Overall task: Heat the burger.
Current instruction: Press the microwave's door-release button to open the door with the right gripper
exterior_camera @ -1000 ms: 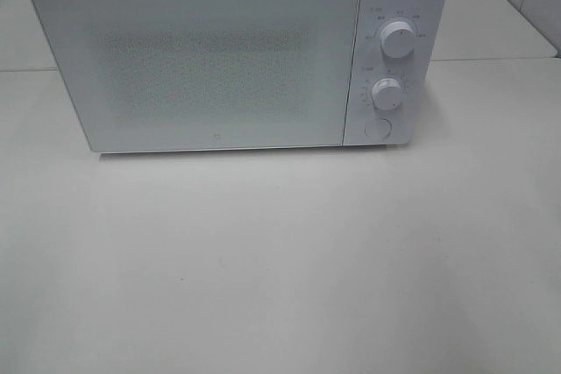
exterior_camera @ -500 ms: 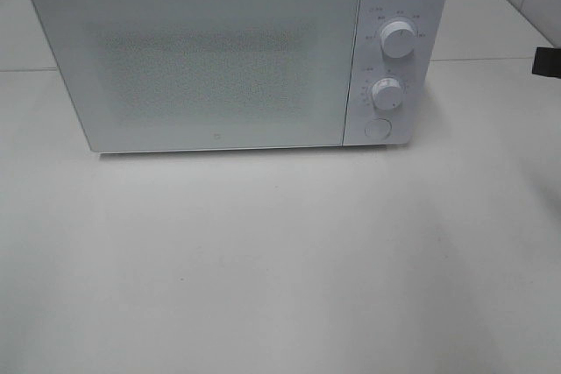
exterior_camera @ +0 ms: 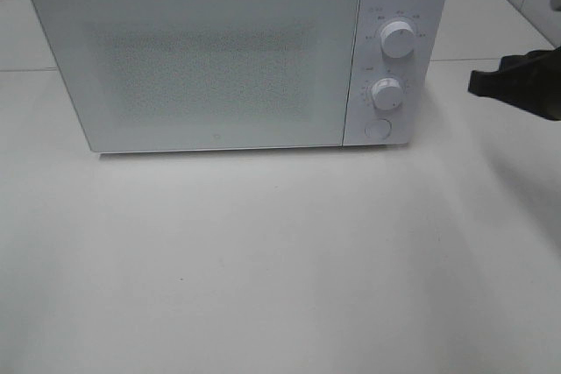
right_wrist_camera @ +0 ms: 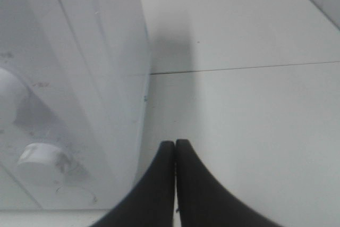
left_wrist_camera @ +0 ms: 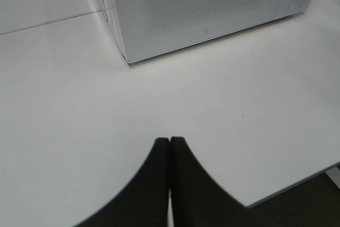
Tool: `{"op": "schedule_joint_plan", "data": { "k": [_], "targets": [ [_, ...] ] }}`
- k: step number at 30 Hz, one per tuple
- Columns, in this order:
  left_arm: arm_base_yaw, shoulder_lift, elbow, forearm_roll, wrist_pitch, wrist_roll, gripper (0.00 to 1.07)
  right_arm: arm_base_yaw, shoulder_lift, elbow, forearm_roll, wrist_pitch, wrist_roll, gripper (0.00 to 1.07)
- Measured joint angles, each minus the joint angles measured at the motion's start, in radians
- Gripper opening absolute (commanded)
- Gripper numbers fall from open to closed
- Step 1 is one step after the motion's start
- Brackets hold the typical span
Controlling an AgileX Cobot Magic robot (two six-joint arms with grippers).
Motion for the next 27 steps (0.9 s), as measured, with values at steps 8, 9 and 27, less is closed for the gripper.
{"op": "schedule_joint_plan", "data": {
  "k": [8, 9, 27],
  "targets": [
    [0.000, 0.000, 0.000, 0.000, 0.000, 0.000, 0.00, 0.158, 0.168, -0.009, -0.062, -0.107, 0.056, 0.00],
    [0.000, 0.000, 0.000, 0.000, 0.000, 0.000, 0.00, 0.158, 0.168, -0.009, -0.062, -0.107, 0.056, 0.00],
    [0.000, 0.000, 0.000, 0.000, 0.000, 0.000, 0.00, 0.230, 0.343, -0.034, -0.036, -0.144, 0.171, 0.02]
  ]
}}
